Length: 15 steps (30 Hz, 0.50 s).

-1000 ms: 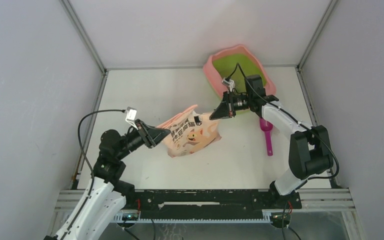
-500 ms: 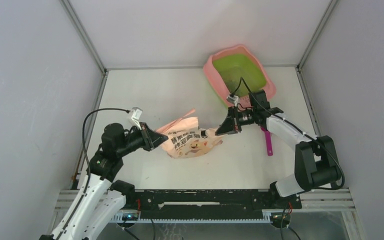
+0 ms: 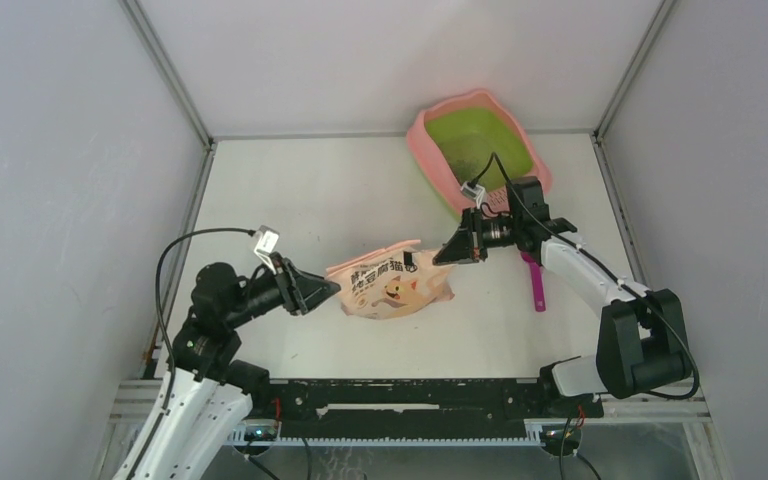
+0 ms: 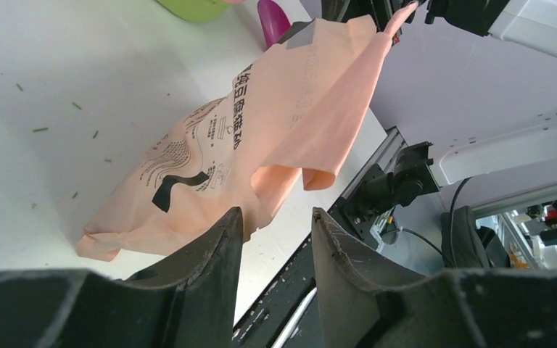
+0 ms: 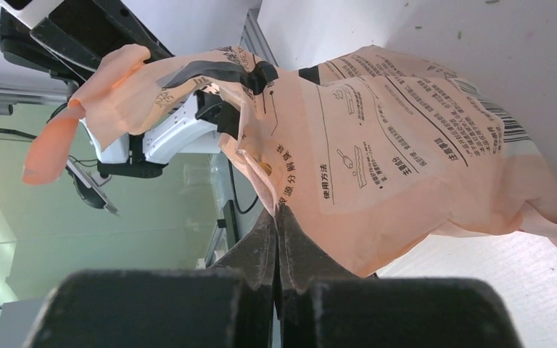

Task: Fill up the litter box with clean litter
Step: Close the cat litter bag at the center of the board.

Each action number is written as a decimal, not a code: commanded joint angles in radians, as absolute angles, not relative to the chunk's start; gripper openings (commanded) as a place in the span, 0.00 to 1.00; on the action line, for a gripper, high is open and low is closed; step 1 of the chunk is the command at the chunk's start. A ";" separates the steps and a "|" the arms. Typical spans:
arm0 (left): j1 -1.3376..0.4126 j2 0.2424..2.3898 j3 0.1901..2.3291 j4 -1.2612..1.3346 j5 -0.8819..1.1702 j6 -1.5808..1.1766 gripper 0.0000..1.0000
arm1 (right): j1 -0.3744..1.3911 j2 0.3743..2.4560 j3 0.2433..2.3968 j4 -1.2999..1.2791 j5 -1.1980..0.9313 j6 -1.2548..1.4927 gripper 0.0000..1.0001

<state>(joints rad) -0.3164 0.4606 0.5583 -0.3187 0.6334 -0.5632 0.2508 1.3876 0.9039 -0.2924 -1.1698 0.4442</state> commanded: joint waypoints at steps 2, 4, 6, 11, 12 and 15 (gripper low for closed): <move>-0.324 0.452 0.493 -0.183 0.642 -0.647 0.42 | 0.268 1.372 0.914 -0.236 -1.171 0.479 0.00; -0.345 0.451 0.489 -0.185 0.609 -0.643 0.42 | 0.270 1.373 0.914 -0.239 -1.171 0.477 0.00; -0.355 0.450 0.494 -0.226 0.565 -0.620 0.41 | 0.269 1.369 0.914 -0.248 -1.167 0.470 0.00; -0.368 0.436 0.467 -0.190 0.514 -0.632 0.40 | 0.272 1.360 0.914 -0.259 -1.167 0.462 0.00; -0.371 0.448 0.462 -0.170 0.509 -0.638 0.40 | 0.272 1.360 0.914 -0.260 -1.165 0.461 0.00; -0.402 0.497 0.460 -0.120 0.488 -0.638 0.40 | 0.269 1.360 0.914 -0.250 -1.167 0.466 0.00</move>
